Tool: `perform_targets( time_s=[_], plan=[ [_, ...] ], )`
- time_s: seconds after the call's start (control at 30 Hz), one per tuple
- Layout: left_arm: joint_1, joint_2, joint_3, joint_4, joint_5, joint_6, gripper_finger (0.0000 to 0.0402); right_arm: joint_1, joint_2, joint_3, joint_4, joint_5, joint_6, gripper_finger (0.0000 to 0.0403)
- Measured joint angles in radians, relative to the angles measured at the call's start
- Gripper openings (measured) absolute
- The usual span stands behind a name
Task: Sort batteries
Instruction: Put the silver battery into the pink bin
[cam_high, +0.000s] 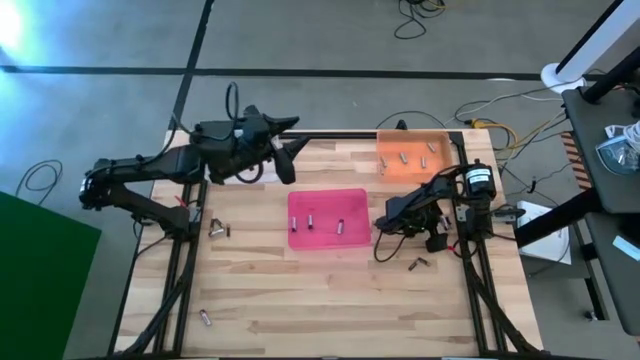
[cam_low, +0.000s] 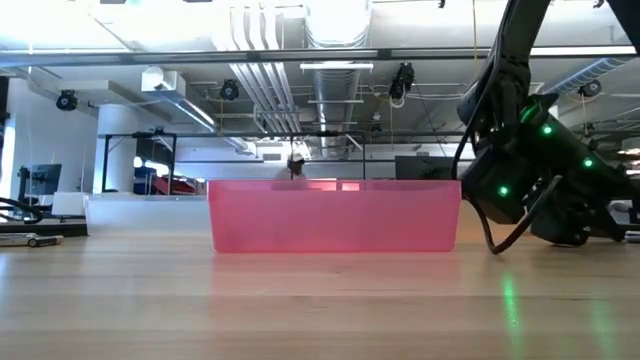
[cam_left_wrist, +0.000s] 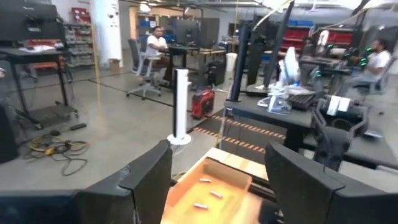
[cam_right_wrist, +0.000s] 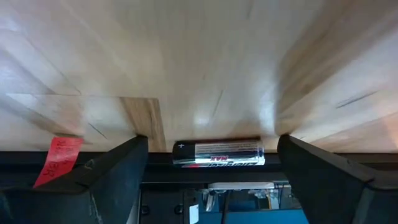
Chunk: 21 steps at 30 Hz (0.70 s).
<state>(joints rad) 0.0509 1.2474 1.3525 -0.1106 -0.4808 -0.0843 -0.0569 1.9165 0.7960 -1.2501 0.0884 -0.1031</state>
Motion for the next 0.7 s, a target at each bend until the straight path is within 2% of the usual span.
perform_targets(
  time_s=[0.2,0.33,0.7],
  plan=[
    [-0.016,0.055,0.075,-0.06,-0.035,0.027,0.0233,0.004,0.039,-0.001,-0.008,-0.006,0.003,0.0352],
    [-0.016,0.061,0.103,-0.088,-0.047,0.041,0.0233,0.006,0.039,-0.016,0.033,0.074,-0.027,0.0345],
    [-0.019,-0.02,0.093,-0.201,-0.053,0.05,0.0233,0.007,0.106,-0.022,0.032,0.058,-0.044,0.0298]
  ],
)
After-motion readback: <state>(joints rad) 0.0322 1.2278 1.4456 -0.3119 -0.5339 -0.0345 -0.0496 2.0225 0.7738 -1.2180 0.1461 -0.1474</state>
